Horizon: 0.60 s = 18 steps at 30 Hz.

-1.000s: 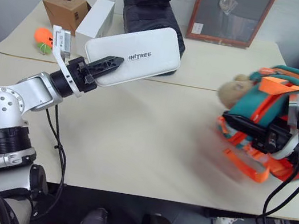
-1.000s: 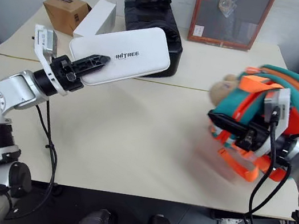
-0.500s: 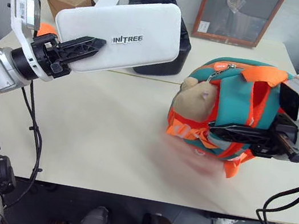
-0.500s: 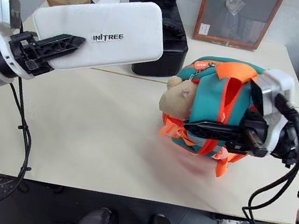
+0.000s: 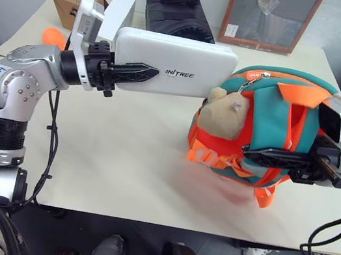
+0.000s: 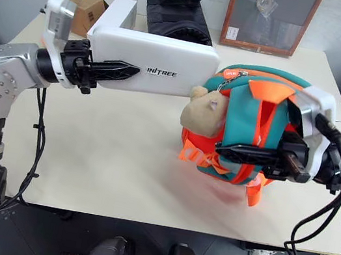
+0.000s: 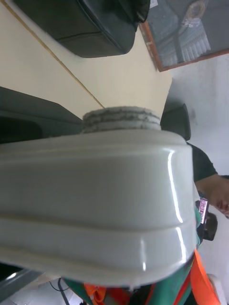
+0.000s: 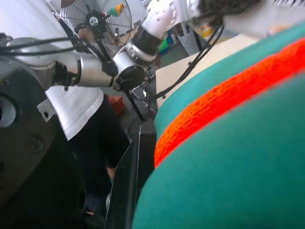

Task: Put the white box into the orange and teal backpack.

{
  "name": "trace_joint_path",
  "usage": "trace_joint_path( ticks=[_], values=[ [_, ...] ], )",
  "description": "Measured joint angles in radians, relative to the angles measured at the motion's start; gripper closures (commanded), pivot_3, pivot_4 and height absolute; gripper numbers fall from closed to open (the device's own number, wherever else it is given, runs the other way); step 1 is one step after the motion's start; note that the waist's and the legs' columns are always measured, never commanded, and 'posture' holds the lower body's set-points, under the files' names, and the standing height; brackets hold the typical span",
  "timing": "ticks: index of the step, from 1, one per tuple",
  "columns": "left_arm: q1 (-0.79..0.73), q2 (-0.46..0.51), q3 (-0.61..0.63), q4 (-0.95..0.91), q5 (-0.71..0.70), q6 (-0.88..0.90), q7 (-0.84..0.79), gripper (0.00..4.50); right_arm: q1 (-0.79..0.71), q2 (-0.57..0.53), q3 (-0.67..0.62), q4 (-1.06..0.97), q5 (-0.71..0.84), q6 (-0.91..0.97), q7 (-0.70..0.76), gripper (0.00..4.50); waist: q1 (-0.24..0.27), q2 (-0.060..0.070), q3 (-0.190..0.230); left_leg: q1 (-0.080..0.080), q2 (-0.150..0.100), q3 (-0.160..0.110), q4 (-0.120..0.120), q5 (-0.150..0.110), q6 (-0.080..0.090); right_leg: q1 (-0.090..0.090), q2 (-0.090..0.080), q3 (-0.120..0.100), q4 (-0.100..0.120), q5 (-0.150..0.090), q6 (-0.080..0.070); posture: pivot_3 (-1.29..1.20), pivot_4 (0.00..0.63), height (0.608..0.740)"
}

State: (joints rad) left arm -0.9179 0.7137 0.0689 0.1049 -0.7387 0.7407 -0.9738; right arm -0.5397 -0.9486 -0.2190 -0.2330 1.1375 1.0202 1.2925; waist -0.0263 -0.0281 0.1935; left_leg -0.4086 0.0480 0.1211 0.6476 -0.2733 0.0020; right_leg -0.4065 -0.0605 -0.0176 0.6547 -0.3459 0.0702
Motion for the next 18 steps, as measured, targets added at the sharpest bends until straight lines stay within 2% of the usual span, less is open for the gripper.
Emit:
trace_joint_path(
  ticks=[7,18],
  values=[
    [-0.061,-0.009,-0.076,0.037,0.066,-0.029,-0.158,3.27,-0.004,0.0,-0.02,0.003,0.001,0.0,-0.033,4.47,0.001,0.0,0.0,-0.001,0.0,0.001,0.002,0.001,0.0,-0.001,0.0,0.0,0.002,0.0,0.0,0.0,0.15,0.74],
    [-0.21,0.005,-0.163,0.211,0.224,-0.141,-0.362,3.27,-0.002,0.01,-0.019,-0.002,-0.027,-0.019,-0.06,4.47,0.002,0.0,0.0,-0.001,0.0,0.001,0.004,0.002,0.001,-0.002,0.0,0.0,0.005,0.0,0.0,0.0,0.15,0.74]
  ],
)
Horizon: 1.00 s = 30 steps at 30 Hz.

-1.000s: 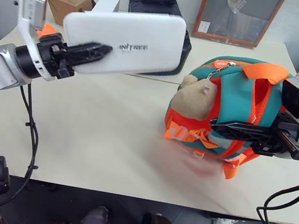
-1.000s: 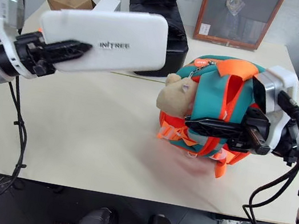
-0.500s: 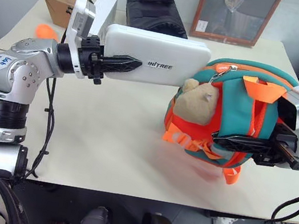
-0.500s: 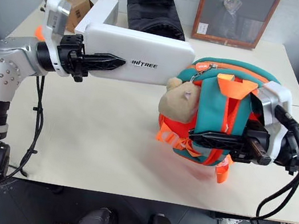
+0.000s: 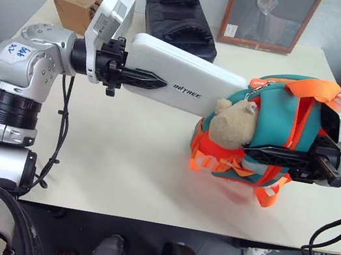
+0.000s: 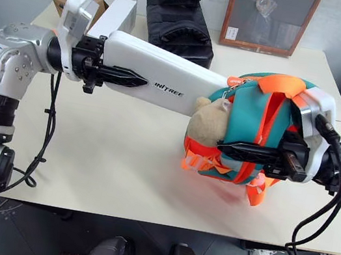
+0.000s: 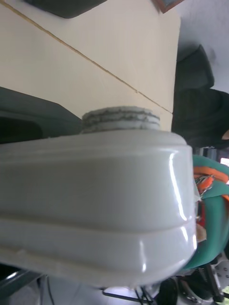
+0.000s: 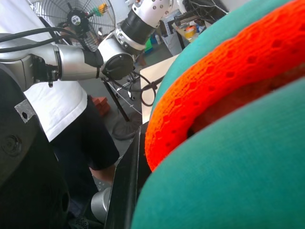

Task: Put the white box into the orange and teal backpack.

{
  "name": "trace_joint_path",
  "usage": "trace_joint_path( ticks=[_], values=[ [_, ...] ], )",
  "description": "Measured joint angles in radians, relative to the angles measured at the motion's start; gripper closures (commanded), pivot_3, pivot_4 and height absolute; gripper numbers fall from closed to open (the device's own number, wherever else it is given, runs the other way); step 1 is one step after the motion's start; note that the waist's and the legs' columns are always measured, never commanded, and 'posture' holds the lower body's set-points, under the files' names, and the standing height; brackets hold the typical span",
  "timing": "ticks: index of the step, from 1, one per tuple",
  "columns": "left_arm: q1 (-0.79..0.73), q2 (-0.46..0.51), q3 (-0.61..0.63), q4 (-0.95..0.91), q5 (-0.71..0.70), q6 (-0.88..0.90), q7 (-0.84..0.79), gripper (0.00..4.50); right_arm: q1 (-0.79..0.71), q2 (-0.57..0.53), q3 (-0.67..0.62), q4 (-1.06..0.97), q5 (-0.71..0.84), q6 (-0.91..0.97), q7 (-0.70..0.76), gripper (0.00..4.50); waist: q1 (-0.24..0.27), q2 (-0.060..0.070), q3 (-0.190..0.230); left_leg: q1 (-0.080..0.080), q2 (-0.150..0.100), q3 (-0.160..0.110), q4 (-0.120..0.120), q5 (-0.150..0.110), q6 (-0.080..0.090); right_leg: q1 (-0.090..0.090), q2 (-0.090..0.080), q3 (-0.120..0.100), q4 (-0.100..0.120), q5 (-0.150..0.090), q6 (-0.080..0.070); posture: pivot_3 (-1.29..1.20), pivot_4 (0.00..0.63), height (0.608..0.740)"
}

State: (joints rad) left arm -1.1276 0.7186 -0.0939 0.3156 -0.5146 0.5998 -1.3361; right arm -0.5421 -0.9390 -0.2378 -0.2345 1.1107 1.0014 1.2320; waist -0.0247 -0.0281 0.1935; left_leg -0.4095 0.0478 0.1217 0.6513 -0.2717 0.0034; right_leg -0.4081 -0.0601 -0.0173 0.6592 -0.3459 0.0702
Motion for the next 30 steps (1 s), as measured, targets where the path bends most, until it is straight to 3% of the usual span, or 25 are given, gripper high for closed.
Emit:
trace_joint_path(
  ticks=[7,14,23,30],
  values=[
    [-0.154,0.028,-0.049,0.18,0.114,-0.091,-0.164,3.27,0.007,0.01,0.004,-0.008,-0.022,-0.012,-0.011,4.47,-0.006,0.0,0.0,-0.001,0.0,0.002,0.0,0.0,0.001,-0.002,0.001,0.001,0.001,0.0,0.0,0.0,0.15,0.74],
    [-0.106,0.065,-0.105,0.156,0.147,-0.12,-0.166,3.27,0.008,0.014,0.004,-0.01,-0.031,-0.019,-0.028,4.47,-0.002,0.0,0.0,-0.002,0.001,0.001,0.002,0.001,0.0,-0.003,0.0,0.001,0.003,0.0,0.0,0.0,0.15,0.74],
    [-0.202,-0.134,-0.077,0.339,0.188,-0.182,-0.12,3.27,0.044,0.025,0.001,-0.047,-0.03,-0.023,-0.049,4.47,0.017,0.0,0.0,-0.012,0.0,-0.002,0.014,-0.001,0.005,-0.006,0.0,-0.001,0.003,0.002,0.004,0.0,0.15,0.74],
    [-0.327,-0.166,-0.002,0.476,0.188,-0.177,-0.14,3.27,0.105,0.025,0.006,-0.101,-0.042,-0.042,-0.057,4.47,0.017,0.0,0.0,-0.013,0.0,-0.001,0.014,-0.001,0.005,-0.007,0.0,-0.002,0.004,0.002,0.004,0.0,0.15,0.74]
  ],
)
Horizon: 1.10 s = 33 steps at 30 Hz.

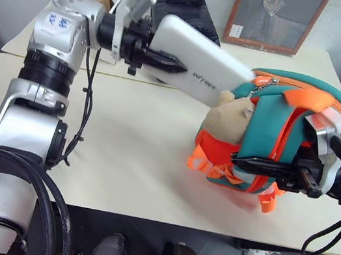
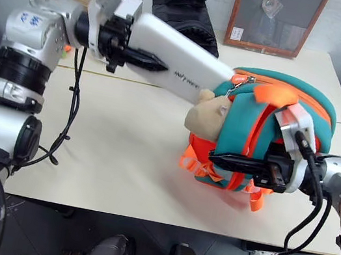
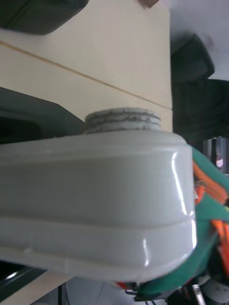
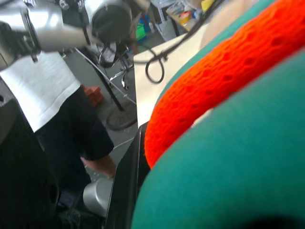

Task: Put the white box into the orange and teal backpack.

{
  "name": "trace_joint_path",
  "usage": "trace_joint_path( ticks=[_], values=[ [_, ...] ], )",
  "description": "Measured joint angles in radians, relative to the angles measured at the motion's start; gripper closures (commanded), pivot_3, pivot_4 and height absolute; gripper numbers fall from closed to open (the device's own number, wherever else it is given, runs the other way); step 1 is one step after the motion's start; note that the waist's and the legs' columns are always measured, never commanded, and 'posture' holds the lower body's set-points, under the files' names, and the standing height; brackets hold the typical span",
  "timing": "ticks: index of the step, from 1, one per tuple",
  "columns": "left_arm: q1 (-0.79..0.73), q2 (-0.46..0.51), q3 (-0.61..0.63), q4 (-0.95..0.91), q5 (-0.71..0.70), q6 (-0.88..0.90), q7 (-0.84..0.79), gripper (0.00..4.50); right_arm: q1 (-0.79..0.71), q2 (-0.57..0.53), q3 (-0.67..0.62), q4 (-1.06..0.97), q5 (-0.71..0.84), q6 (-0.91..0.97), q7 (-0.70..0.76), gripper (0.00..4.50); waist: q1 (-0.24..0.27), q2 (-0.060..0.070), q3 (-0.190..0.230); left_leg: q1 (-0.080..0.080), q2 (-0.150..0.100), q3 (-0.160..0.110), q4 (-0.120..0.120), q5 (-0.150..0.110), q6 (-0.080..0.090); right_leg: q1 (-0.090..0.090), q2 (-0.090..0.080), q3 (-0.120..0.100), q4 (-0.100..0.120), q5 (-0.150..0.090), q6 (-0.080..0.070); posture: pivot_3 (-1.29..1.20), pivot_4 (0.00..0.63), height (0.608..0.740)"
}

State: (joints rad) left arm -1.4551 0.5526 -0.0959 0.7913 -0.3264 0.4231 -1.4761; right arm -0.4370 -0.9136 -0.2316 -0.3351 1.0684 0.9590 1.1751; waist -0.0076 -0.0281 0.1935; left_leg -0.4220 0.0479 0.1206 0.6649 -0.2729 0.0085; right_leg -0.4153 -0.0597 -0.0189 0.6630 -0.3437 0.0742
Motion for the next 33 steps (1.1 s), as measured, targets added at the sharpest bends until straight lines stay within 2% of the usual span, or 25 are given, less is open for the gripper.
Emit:
trace_joint_path(
  ticks=[4,6,8,11,20,21,23,25,30,33],
  values=[
    [0.009,-0.021,0.019,0.006,-0.006,0.064,-0.024,3.27,0.001,0.006,0.001,-0.011,0.0,0.0,-0.015,4.47,0.002,0.0,0.0,0.0,0.0,-0.001,0.001,0.0,0.0,0.0,0.0,0.0,0.001,0.0,0.0,0.0,0.15,0.74],
    [0.073,-0.063,0.016,-0.031,-0.006,0.064,-0.023,3.27,0.007,0.012,0.004,-0.015,0.0,0.0,-0.023,4.47,0.003,0.0,0.0,0.001,0.0,-0.001,0.001,0.0,0.0,0.001,-0.001,0.0,0.002,0.0,0.0,0.0,0.15,0.74],
    [0.177,-0.158,-0.008,-0.073,0.009,0.014,0.007,3.27,0.007,0.022,0.008,-0.021,0.01,0.002,-0.034,4.47,0.012,0.001,0.0,0.001,-0.001,-0.004,0.003,0.0,0.0,0.003,-0.002,-0.002,0.002,0.0,0.0,0.0,0.15,0.74],
    [0.247,-0.265,-0.04,-0.059,0.037,-0.044,0.068,3.27,-0.01,0.028,0.008,-0.025,0.041,0.012,-0.057,4.47,0.016,0.0,0.0,-0.001,-0.001,-0.003,0.006,0.0,0.002,0.003,-0.002,-0.001,0.001,0.001,0.001,0.0,0.15,0.74],
    [0.133,-0.481,-0.06,0.186,0.15,-0.241,0.248,3.27,-0.01,0.061,0.002,-0.062,0.093,0.019,-0.126,4.47,0.011,0.0,0.0,0.0,-0.001,-0.003,0.004,0.0,0.002,0.003,-0.002,-0.002,0.001,0.001,0.002,0.0,0.15,0.74],
    [0.116,-0.502,-0.06,0.22,0.162,-0.257,0.273,2.57,-0.004,0.069,0.002,-0.067,0.093,0.015,-0.139,4.5,0.009,0.0,0.0,0.0,-0.001,-0.003,0.004,0.0,0.002,0.003,-0.002,-0.002,0.001,0.001,0.002,0.0,0.15,0.74],
    [0.105,-0.503,-0.05,0.237,0.166,-0.26,0.281,2.16,0.002,0.077,0.002,-0.068,0.092,0.006,-0.152,4.5,0.002,0.0,0.0,0.0,-0.001,-0.002,0.003,0.0,0.002,0.002,-0.001,-0.001,0.001,0.001,0.002,0.0,0.15,0.74],
    [0.106,-0.474,-0.036,0.229,0.164,-0.25,0.261,1.49,0.011,0.085,0.003,-0.069,0.092,0.002,-0.161,4.5,-0.002,0.0,0.0,0.001,0.0,-0.002,0.002,0.001,0.0,0.002,0.0,-0.001,0.002,0.001,0.001,0.0,0.15,0.74],
    [0.186,-0.321,-0.031,0.046,0.146,-0.137,0.148,0.1,0.013,0.086,0.021,-0.068,0.059,-0.011,-0.17,4.5,-0.017,0.001,0.0,0.002,0.0,-0.002,0.001,0.002,-0.001,0.001,0.0,-0.001,0.005,0.0,0.0,0.0,0.15,0.74],
    [0.312,-0.189,-0.017,-0.174,0.086,0.0,0.077,0.05,0.041,0.087,0.002,-0.07,0.079,-0.011,-0.193,4.5,-0.023,0.001,-0.001,0.002,0.001,-0.002,0.001,0.002,-0.002,0.001,0.0,0.0,0.009,0.0,0.0,0.0,0.15,0.74]
  ],
)
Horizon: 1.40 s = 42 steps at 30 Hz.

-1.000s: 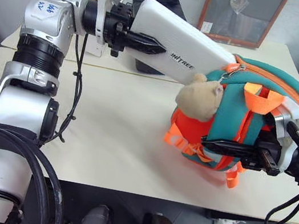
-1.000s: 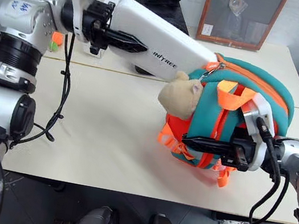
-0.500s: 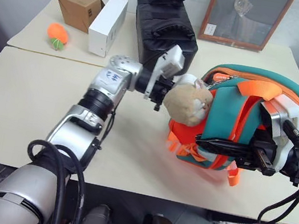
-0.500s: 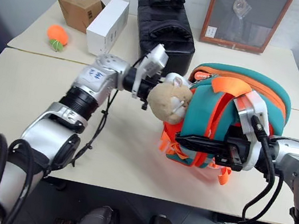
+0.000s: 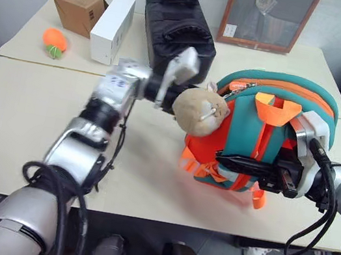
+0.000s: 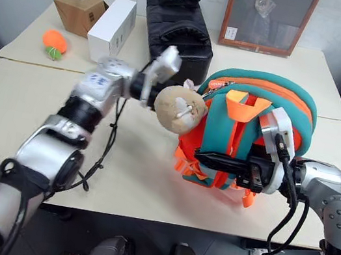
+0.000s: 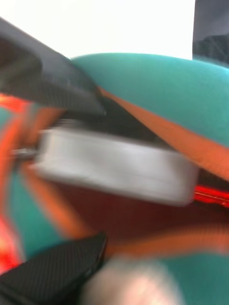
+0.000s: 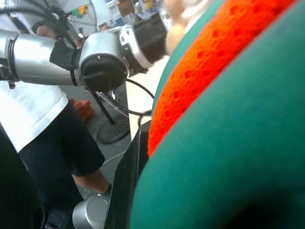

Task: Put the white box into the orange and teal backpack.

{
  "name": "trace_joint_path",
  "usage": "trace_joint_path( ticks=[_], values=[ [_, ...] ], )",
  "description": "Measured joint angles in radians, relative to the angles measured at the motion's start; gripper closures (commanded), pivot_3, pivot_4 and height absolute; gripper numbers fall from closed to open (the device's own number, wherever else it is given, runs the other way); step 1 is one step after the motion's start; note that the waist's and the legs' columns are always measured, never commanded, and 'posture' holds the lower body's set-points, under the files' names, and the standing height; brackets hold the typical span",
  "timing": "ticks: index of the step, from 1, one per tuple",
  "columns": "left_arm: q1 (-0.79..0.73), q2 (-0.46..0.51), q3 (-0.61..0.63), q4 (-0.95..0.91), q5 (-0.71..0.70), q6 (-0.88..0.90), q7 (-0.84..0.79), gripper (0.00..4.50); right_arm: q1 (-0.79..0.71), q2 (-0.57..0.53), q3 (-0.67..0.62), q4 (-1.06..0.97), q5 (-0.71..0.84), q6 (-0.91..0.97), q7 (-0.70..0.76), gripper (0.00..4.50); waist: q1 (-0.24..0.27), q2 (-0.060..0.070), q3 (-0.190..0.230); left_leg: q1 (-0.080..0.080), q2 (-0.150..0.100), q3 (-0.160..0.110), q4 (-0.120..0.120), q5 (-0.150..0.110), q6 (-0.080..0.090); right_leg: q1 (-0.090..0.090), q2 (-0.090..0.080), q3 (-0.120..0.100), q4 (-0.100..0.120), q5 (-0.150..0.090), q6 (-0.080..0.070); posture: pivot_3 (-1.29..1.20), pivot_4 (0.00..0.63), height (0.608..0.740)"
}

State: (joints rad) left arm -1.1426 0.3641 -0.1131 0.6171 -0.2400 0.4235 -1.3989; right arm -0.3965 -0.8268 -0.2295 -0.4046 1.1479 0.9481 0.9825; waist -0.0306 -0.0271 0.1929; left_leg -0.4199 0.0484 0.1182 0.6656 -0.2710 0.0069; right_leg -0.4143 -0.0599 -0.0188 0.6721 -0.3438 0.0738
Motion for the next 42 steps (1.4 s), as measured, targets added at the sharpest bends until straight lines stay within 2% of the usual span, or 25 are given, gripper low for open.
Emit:
trace_joint_path(
  ticks=[2,5,8,13,18,23,27,30,34,38,39,42],
  values=[
    [0.086,0.103,0.03,-0.143,-0.062,0.133,-0.034,0.05,0.024,0.001,-0.013,-0.001,0.001,-0.007,-0.015,4.5,0.0,0.0,0.0,0.0,0.0,-0.001,0.0,0.0,0.0,0.0,0.0,0.0,0.001,0.0,0.0,0.0,0.15,0.74],
    [0.127,0.204,0.086,-0.309,-0.165,0.3,-0.052,0.05,0.03,0.011,-0.014,-0.001,0.005,-0.007,-0.044,4.5,0.006,0.0,0.0,0.0,-0.001,-0.002,0.002,0.0,0.0,0.001,-0.001,-0.001,0.0,0.0,0.0,0.0,0.15,0.74],
    [0.152,0.246,0.138,-0.446,-0.207,0.343,-0.005,0.05,0.03,0.012,-0.014,-0.001,0.004,-0.007,-0.056,4.5,0.015,0.0,0.0,0.001,-0.002,-0.003,0.003,0.0,0.001,0.004,-0.002,-0.001,-0.002,0.0,0.0,0.0,0.15,0.74],
    [0.196,0.156,0.19,-0.625,-0.267,0.418,0.211,0.05,0.028,0.016,-0.013,-0.001,0.016,-0.006,-0.079,4.5,0.029,0.0,0.0,0.002,-0.002,-0.003,0.003,0.0,0.002,0.005,-0.002,-0.001,-0.002,0.0,0.0,0.0,0.15,0.74],
    [0.199,0.045,0.112,-0.738,-0.254,0.419,0.402,0.05,0.013,0.019,-0.008,-0.002,0.022,-0.003,-0.097,4.5,0.028,0.0,0.0,0.003,-0.002,-0.002,0.003,0.0,0.001,0.005,-0.002,0.0,-0.001,0.0,0.0,0.0,0.15,0.74],
    [0.256,0.015,0.013,-0.771,-0.25,0.411,0.425,0.05,0.014,0.019,-0.006,-0.002,0.027,0.014,-0.105,4.5,0.024,0.0,0.0,0.008,-0.001,0.002,-0.001,0.001,-0.001,0.006,0.0,0.003,-0.001,0.0,0.0,0.0,0.15,0.74],
    [0.265,-0.015,-0.021,-0.759,-0.245,0.388,0.452,0.05,0.012,0.021,-0.006,-0.002,0.044,0.02,-0.125,4.5,0.026,0.0,0.0,0.009,-0.001,0.002,-0.001,0.001,0.0,0.006,0.0,0.004,-0.001,0.0,0.0,0.0,0.15,0.74],
    [0.265,-0.031,-0.013,-0.736,-0.248,0.373,0.468,0.65,0.015,0.035,-0.006,-0.015,0.055,0.022,-0.151,4.5,0.025,0.0,0.0,0.009,-0.001,0.002,-0.001,0.001,0.0,0.006,0.0,0.004,-0.001,0.0,0.0,0.0,0.15,0.74],
    [0.261,0.02,-0.004,-0.721,-0.25,0.354,0.44,1.87,0.023,0.037,-0.004,-0.026,0.055,0.021,-0.166,4.5,0.023,0.0,0.0,0.009,-0.001,0.002,-0.002,0.001,-0.001,0.006,0.0,0.004,-0.001,0.0,-0.001,0.0,0.15,0.74],
    [0.231,0.066,0.033,-0.705,-0.276,0.355,0.411,2.8,0.023,0.052,-0.003,-0.018,0.03,0.011,-0.186,4.5,0.025,0.0,0.0,0.009,-0.001,0.002,-0.001,0.001,-0.001,0.007,0.0,0.003,-0.001,0.0,-0.001,0.0,0.15,0.74],
    [0.218,0.082,0.04,-0.692,-0.292,0.362,0.396,2.94,0.026,0.052,-0.003,-0.017,0.024,0.01,-0.185,4.5,0.025,0.0,0.0,0.009,-0.001,0.002,-0.001,0.001,-0.001,0.007,0.0,0.003,-0.001,0.0,-0.001,0.0,0.15,0.74],
    [0.191,0.151,0.086,-0.675,-0.35,0.388,0.335,2.94,0.074,0.051,-0.01,-0.014,0.008,-0.006,-0.168,4.5,0.022,0.0,0.0,0.009,-0.001,0.002,-0.002,0.001,-0.001,0.006,0.0,0.003,-0.001,-0.001,-0.001,0.0,0.15,0.74]
  ],
)
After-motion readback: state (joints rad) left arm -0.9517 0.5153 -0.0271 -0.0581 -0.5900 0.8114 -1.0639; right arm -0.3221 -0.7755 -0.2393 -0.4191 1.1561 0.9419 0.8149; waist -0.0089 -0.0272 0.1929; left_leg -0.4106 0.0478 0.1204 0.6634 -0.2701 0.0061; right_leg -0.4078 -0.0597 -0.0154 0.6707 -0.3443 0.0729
